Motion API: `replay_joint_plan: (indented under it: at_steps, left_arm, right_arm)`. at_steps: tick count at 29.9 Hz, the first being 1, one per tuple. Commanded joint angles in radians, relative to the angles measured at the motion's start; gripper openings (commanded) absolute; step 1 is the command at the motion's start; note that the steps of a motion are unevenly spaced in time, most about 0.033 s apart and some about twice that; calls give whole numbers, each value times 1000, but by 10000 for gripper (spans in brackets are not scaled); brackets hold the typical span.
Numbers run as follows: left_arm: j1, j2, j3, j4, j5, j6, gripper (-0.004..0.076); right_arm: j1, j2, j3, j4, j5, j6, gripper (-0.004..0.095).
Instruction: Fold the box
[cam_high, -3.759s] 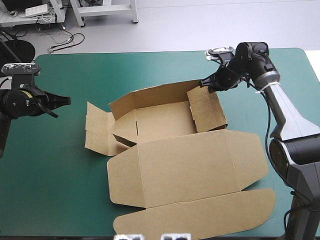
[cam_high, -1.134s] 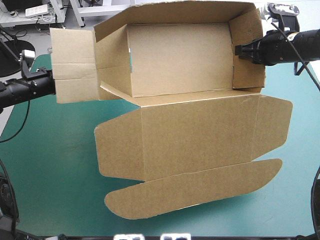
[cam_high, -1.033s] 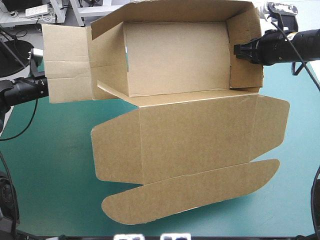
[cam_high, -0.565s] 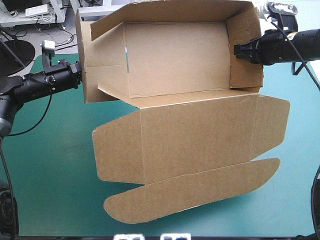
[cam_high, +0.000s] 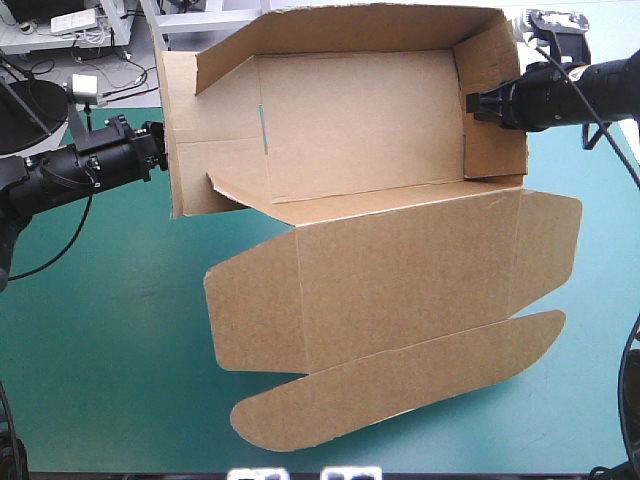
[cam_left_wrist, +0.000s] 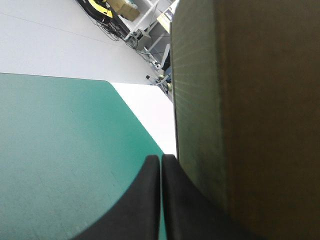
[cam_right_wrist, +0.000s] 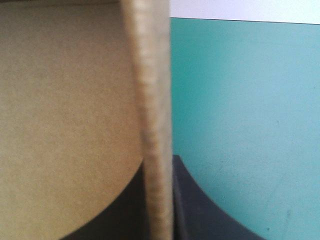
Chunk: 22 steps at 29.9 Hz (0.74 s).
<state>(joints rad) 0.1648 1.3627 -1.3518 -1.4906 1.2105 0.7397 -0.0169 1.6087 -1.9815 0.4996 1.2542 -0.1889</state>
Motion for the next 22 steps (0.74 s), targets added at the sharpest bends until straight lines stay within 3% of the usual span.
replay_joint_plan:
  at_steps: [1, 22]
  left_arm:
    - [-53, -40, -26, -84, 80, -8, -1]
    - [-108, -40, -26, -48, 43, 0, -10]
  right_arm:
    - [-5, -29, -29, 45, -71, 5, -16]
    - [-5, -10, -29, -66, -119, -2, -16]
